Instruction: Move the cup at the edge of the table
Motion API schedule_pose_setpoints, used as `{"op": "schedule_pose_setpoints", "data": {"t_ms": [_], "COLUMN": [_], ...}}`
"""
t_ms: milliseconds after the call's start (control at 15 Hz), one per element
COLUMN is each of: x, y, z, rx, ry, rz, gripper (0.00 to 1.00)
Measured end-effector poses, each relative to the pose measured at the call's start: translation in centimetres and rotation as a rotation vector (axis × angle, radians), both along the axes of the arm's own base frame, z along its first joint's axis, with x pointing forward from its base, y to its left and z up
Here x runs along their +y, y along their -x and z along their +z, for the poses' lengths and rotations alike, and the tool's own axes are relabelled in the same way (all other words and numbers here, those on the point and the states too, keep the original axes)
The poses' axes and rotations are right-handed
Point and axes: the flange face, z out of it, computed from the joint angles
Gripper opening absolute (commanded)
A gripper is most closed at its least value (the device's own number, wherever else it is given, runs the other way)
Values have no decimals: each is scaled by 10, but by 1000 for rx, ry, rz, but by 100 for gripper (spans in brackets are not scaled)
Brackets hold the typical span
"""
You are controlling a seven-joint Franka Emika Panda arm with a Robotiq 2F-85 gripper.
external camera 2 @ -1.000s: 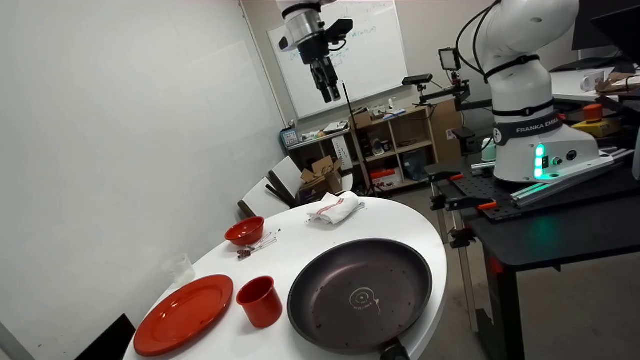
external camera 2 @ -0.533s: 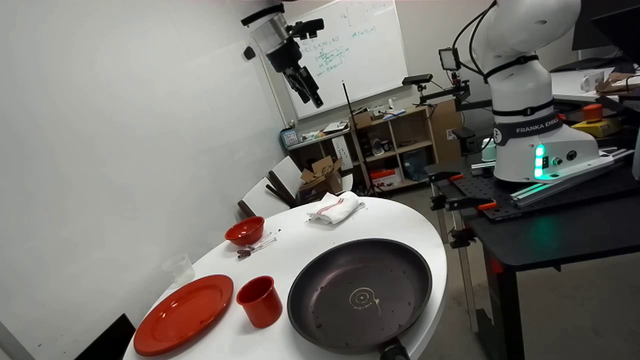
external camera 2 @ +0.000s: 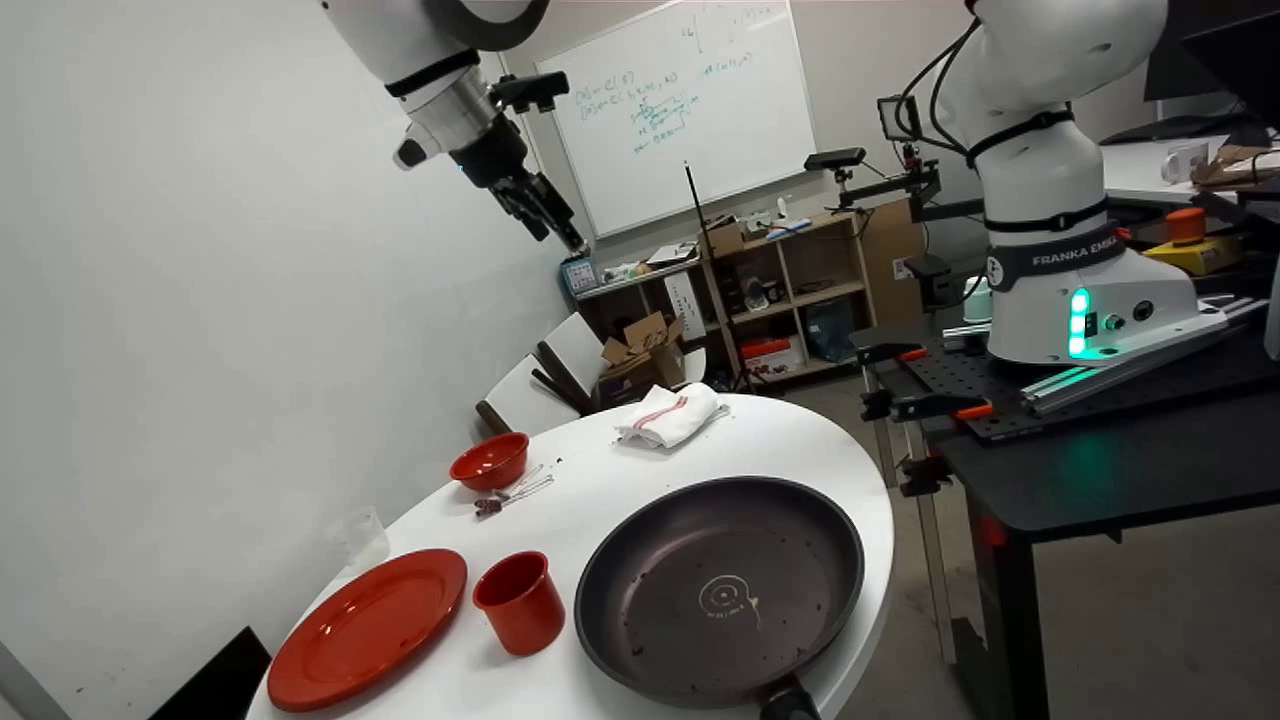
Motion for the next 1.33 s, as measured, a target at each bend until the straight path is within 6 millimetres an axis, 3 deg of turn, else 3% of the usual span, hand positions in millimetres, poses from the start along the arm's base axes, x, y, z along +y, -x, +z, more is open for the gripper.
{"op": "schedule_pose_setpoints", "data": {"t_ms": [267,533,1067,1333], "x": [18,40,74,81], "y": [-38,-62,-87,-88], "z": [-10,-25,-100,-112], "rx": [15,24,160,184], "ry": [-74,-204,-324,-327], "rz": [137,243,385,401], "gripper": [100,100,100,100]}}
